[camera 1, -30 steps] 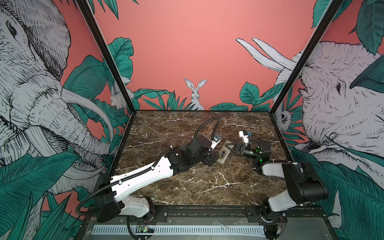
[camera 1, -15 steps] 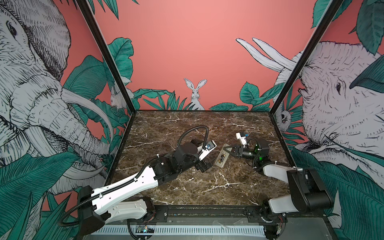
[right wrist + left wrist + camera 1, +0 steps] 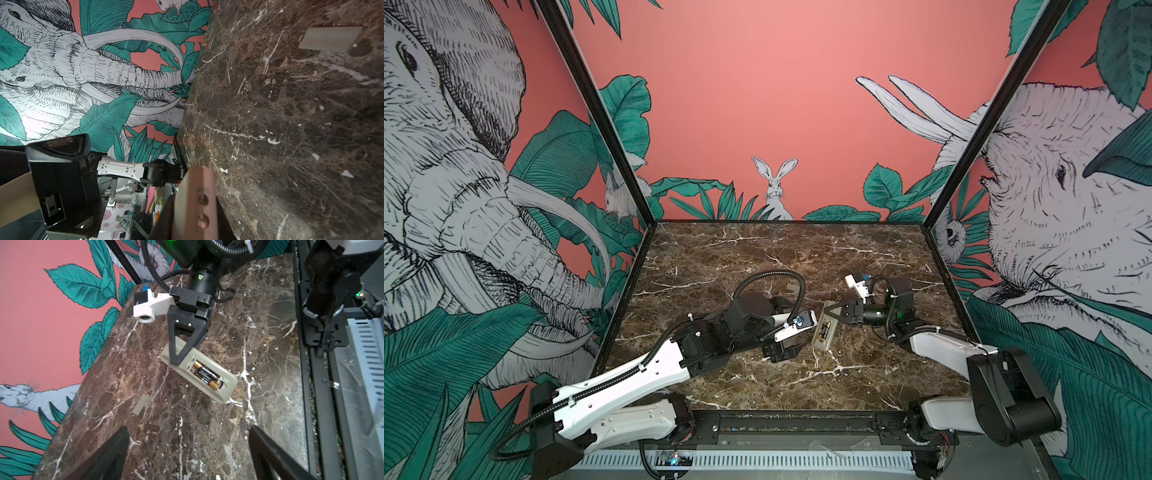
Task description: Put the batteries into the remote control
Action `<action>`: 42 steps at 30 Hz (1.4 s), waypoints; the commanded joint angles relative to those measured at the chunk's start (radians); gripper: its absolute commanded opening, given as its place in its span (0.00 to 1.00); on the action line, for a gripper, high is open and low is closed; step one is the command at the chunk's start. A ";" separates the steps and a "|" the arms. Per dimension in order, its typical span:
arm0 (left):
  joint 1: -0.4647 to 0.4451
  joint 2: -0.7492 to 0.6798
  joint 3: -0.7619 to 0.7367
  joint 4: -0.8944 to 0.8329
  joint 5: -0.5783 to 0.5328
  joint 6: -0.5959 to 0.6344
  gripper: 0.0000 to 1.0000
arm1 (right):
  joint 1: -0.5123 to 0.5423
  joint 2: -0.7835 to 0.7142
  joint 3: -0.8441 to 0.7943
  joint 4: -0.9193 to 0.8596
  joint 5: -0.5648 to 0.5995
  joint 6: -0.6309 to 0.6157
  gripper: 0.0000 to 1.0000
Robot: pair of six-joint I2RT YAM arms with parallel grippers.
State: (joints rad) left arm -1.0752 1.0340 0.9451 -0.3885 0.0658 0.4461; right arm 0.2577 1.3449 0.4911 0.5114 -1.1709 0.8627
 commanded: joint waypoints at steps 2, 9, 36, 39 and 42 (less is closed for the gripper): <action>-0.019 0.047 0.034 -0.046 0.060 0.066 0.81 | 0.014 0.005 0.004 0.045 -0.036 0.001 0.00; -0.032 0.136 0.061 -0.018 0.095 0.089 0.60 | 0.024 -0.004 0.001 0.033 -0.041 -0.007 0.00; -0.052 0.343 0.133 -0.030 0.077 0.203 0.39 | 0.036 -0.011 0.005 0.017 -0.049 -0.020 0.00; -0.050 0.358 0.136 -0.029 0.071 0.210 0.38 | 0.035 -0.010 0.005 0.018 -0.049 -0.021 0.00; -0.052 0.371 0.138 -0.030 0.064 0.218 0.36 | 0.037 -0.009 0.006 0.015 -0.048 -0.022 0.00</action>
State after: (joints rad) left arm -1.1217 1.4014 1.0603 -0.4175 0.1375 0.6308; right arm 0.2882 1.3457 0.4911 0.4999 -1.1908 0.8589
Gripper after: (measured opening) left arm 0.367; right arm 0.217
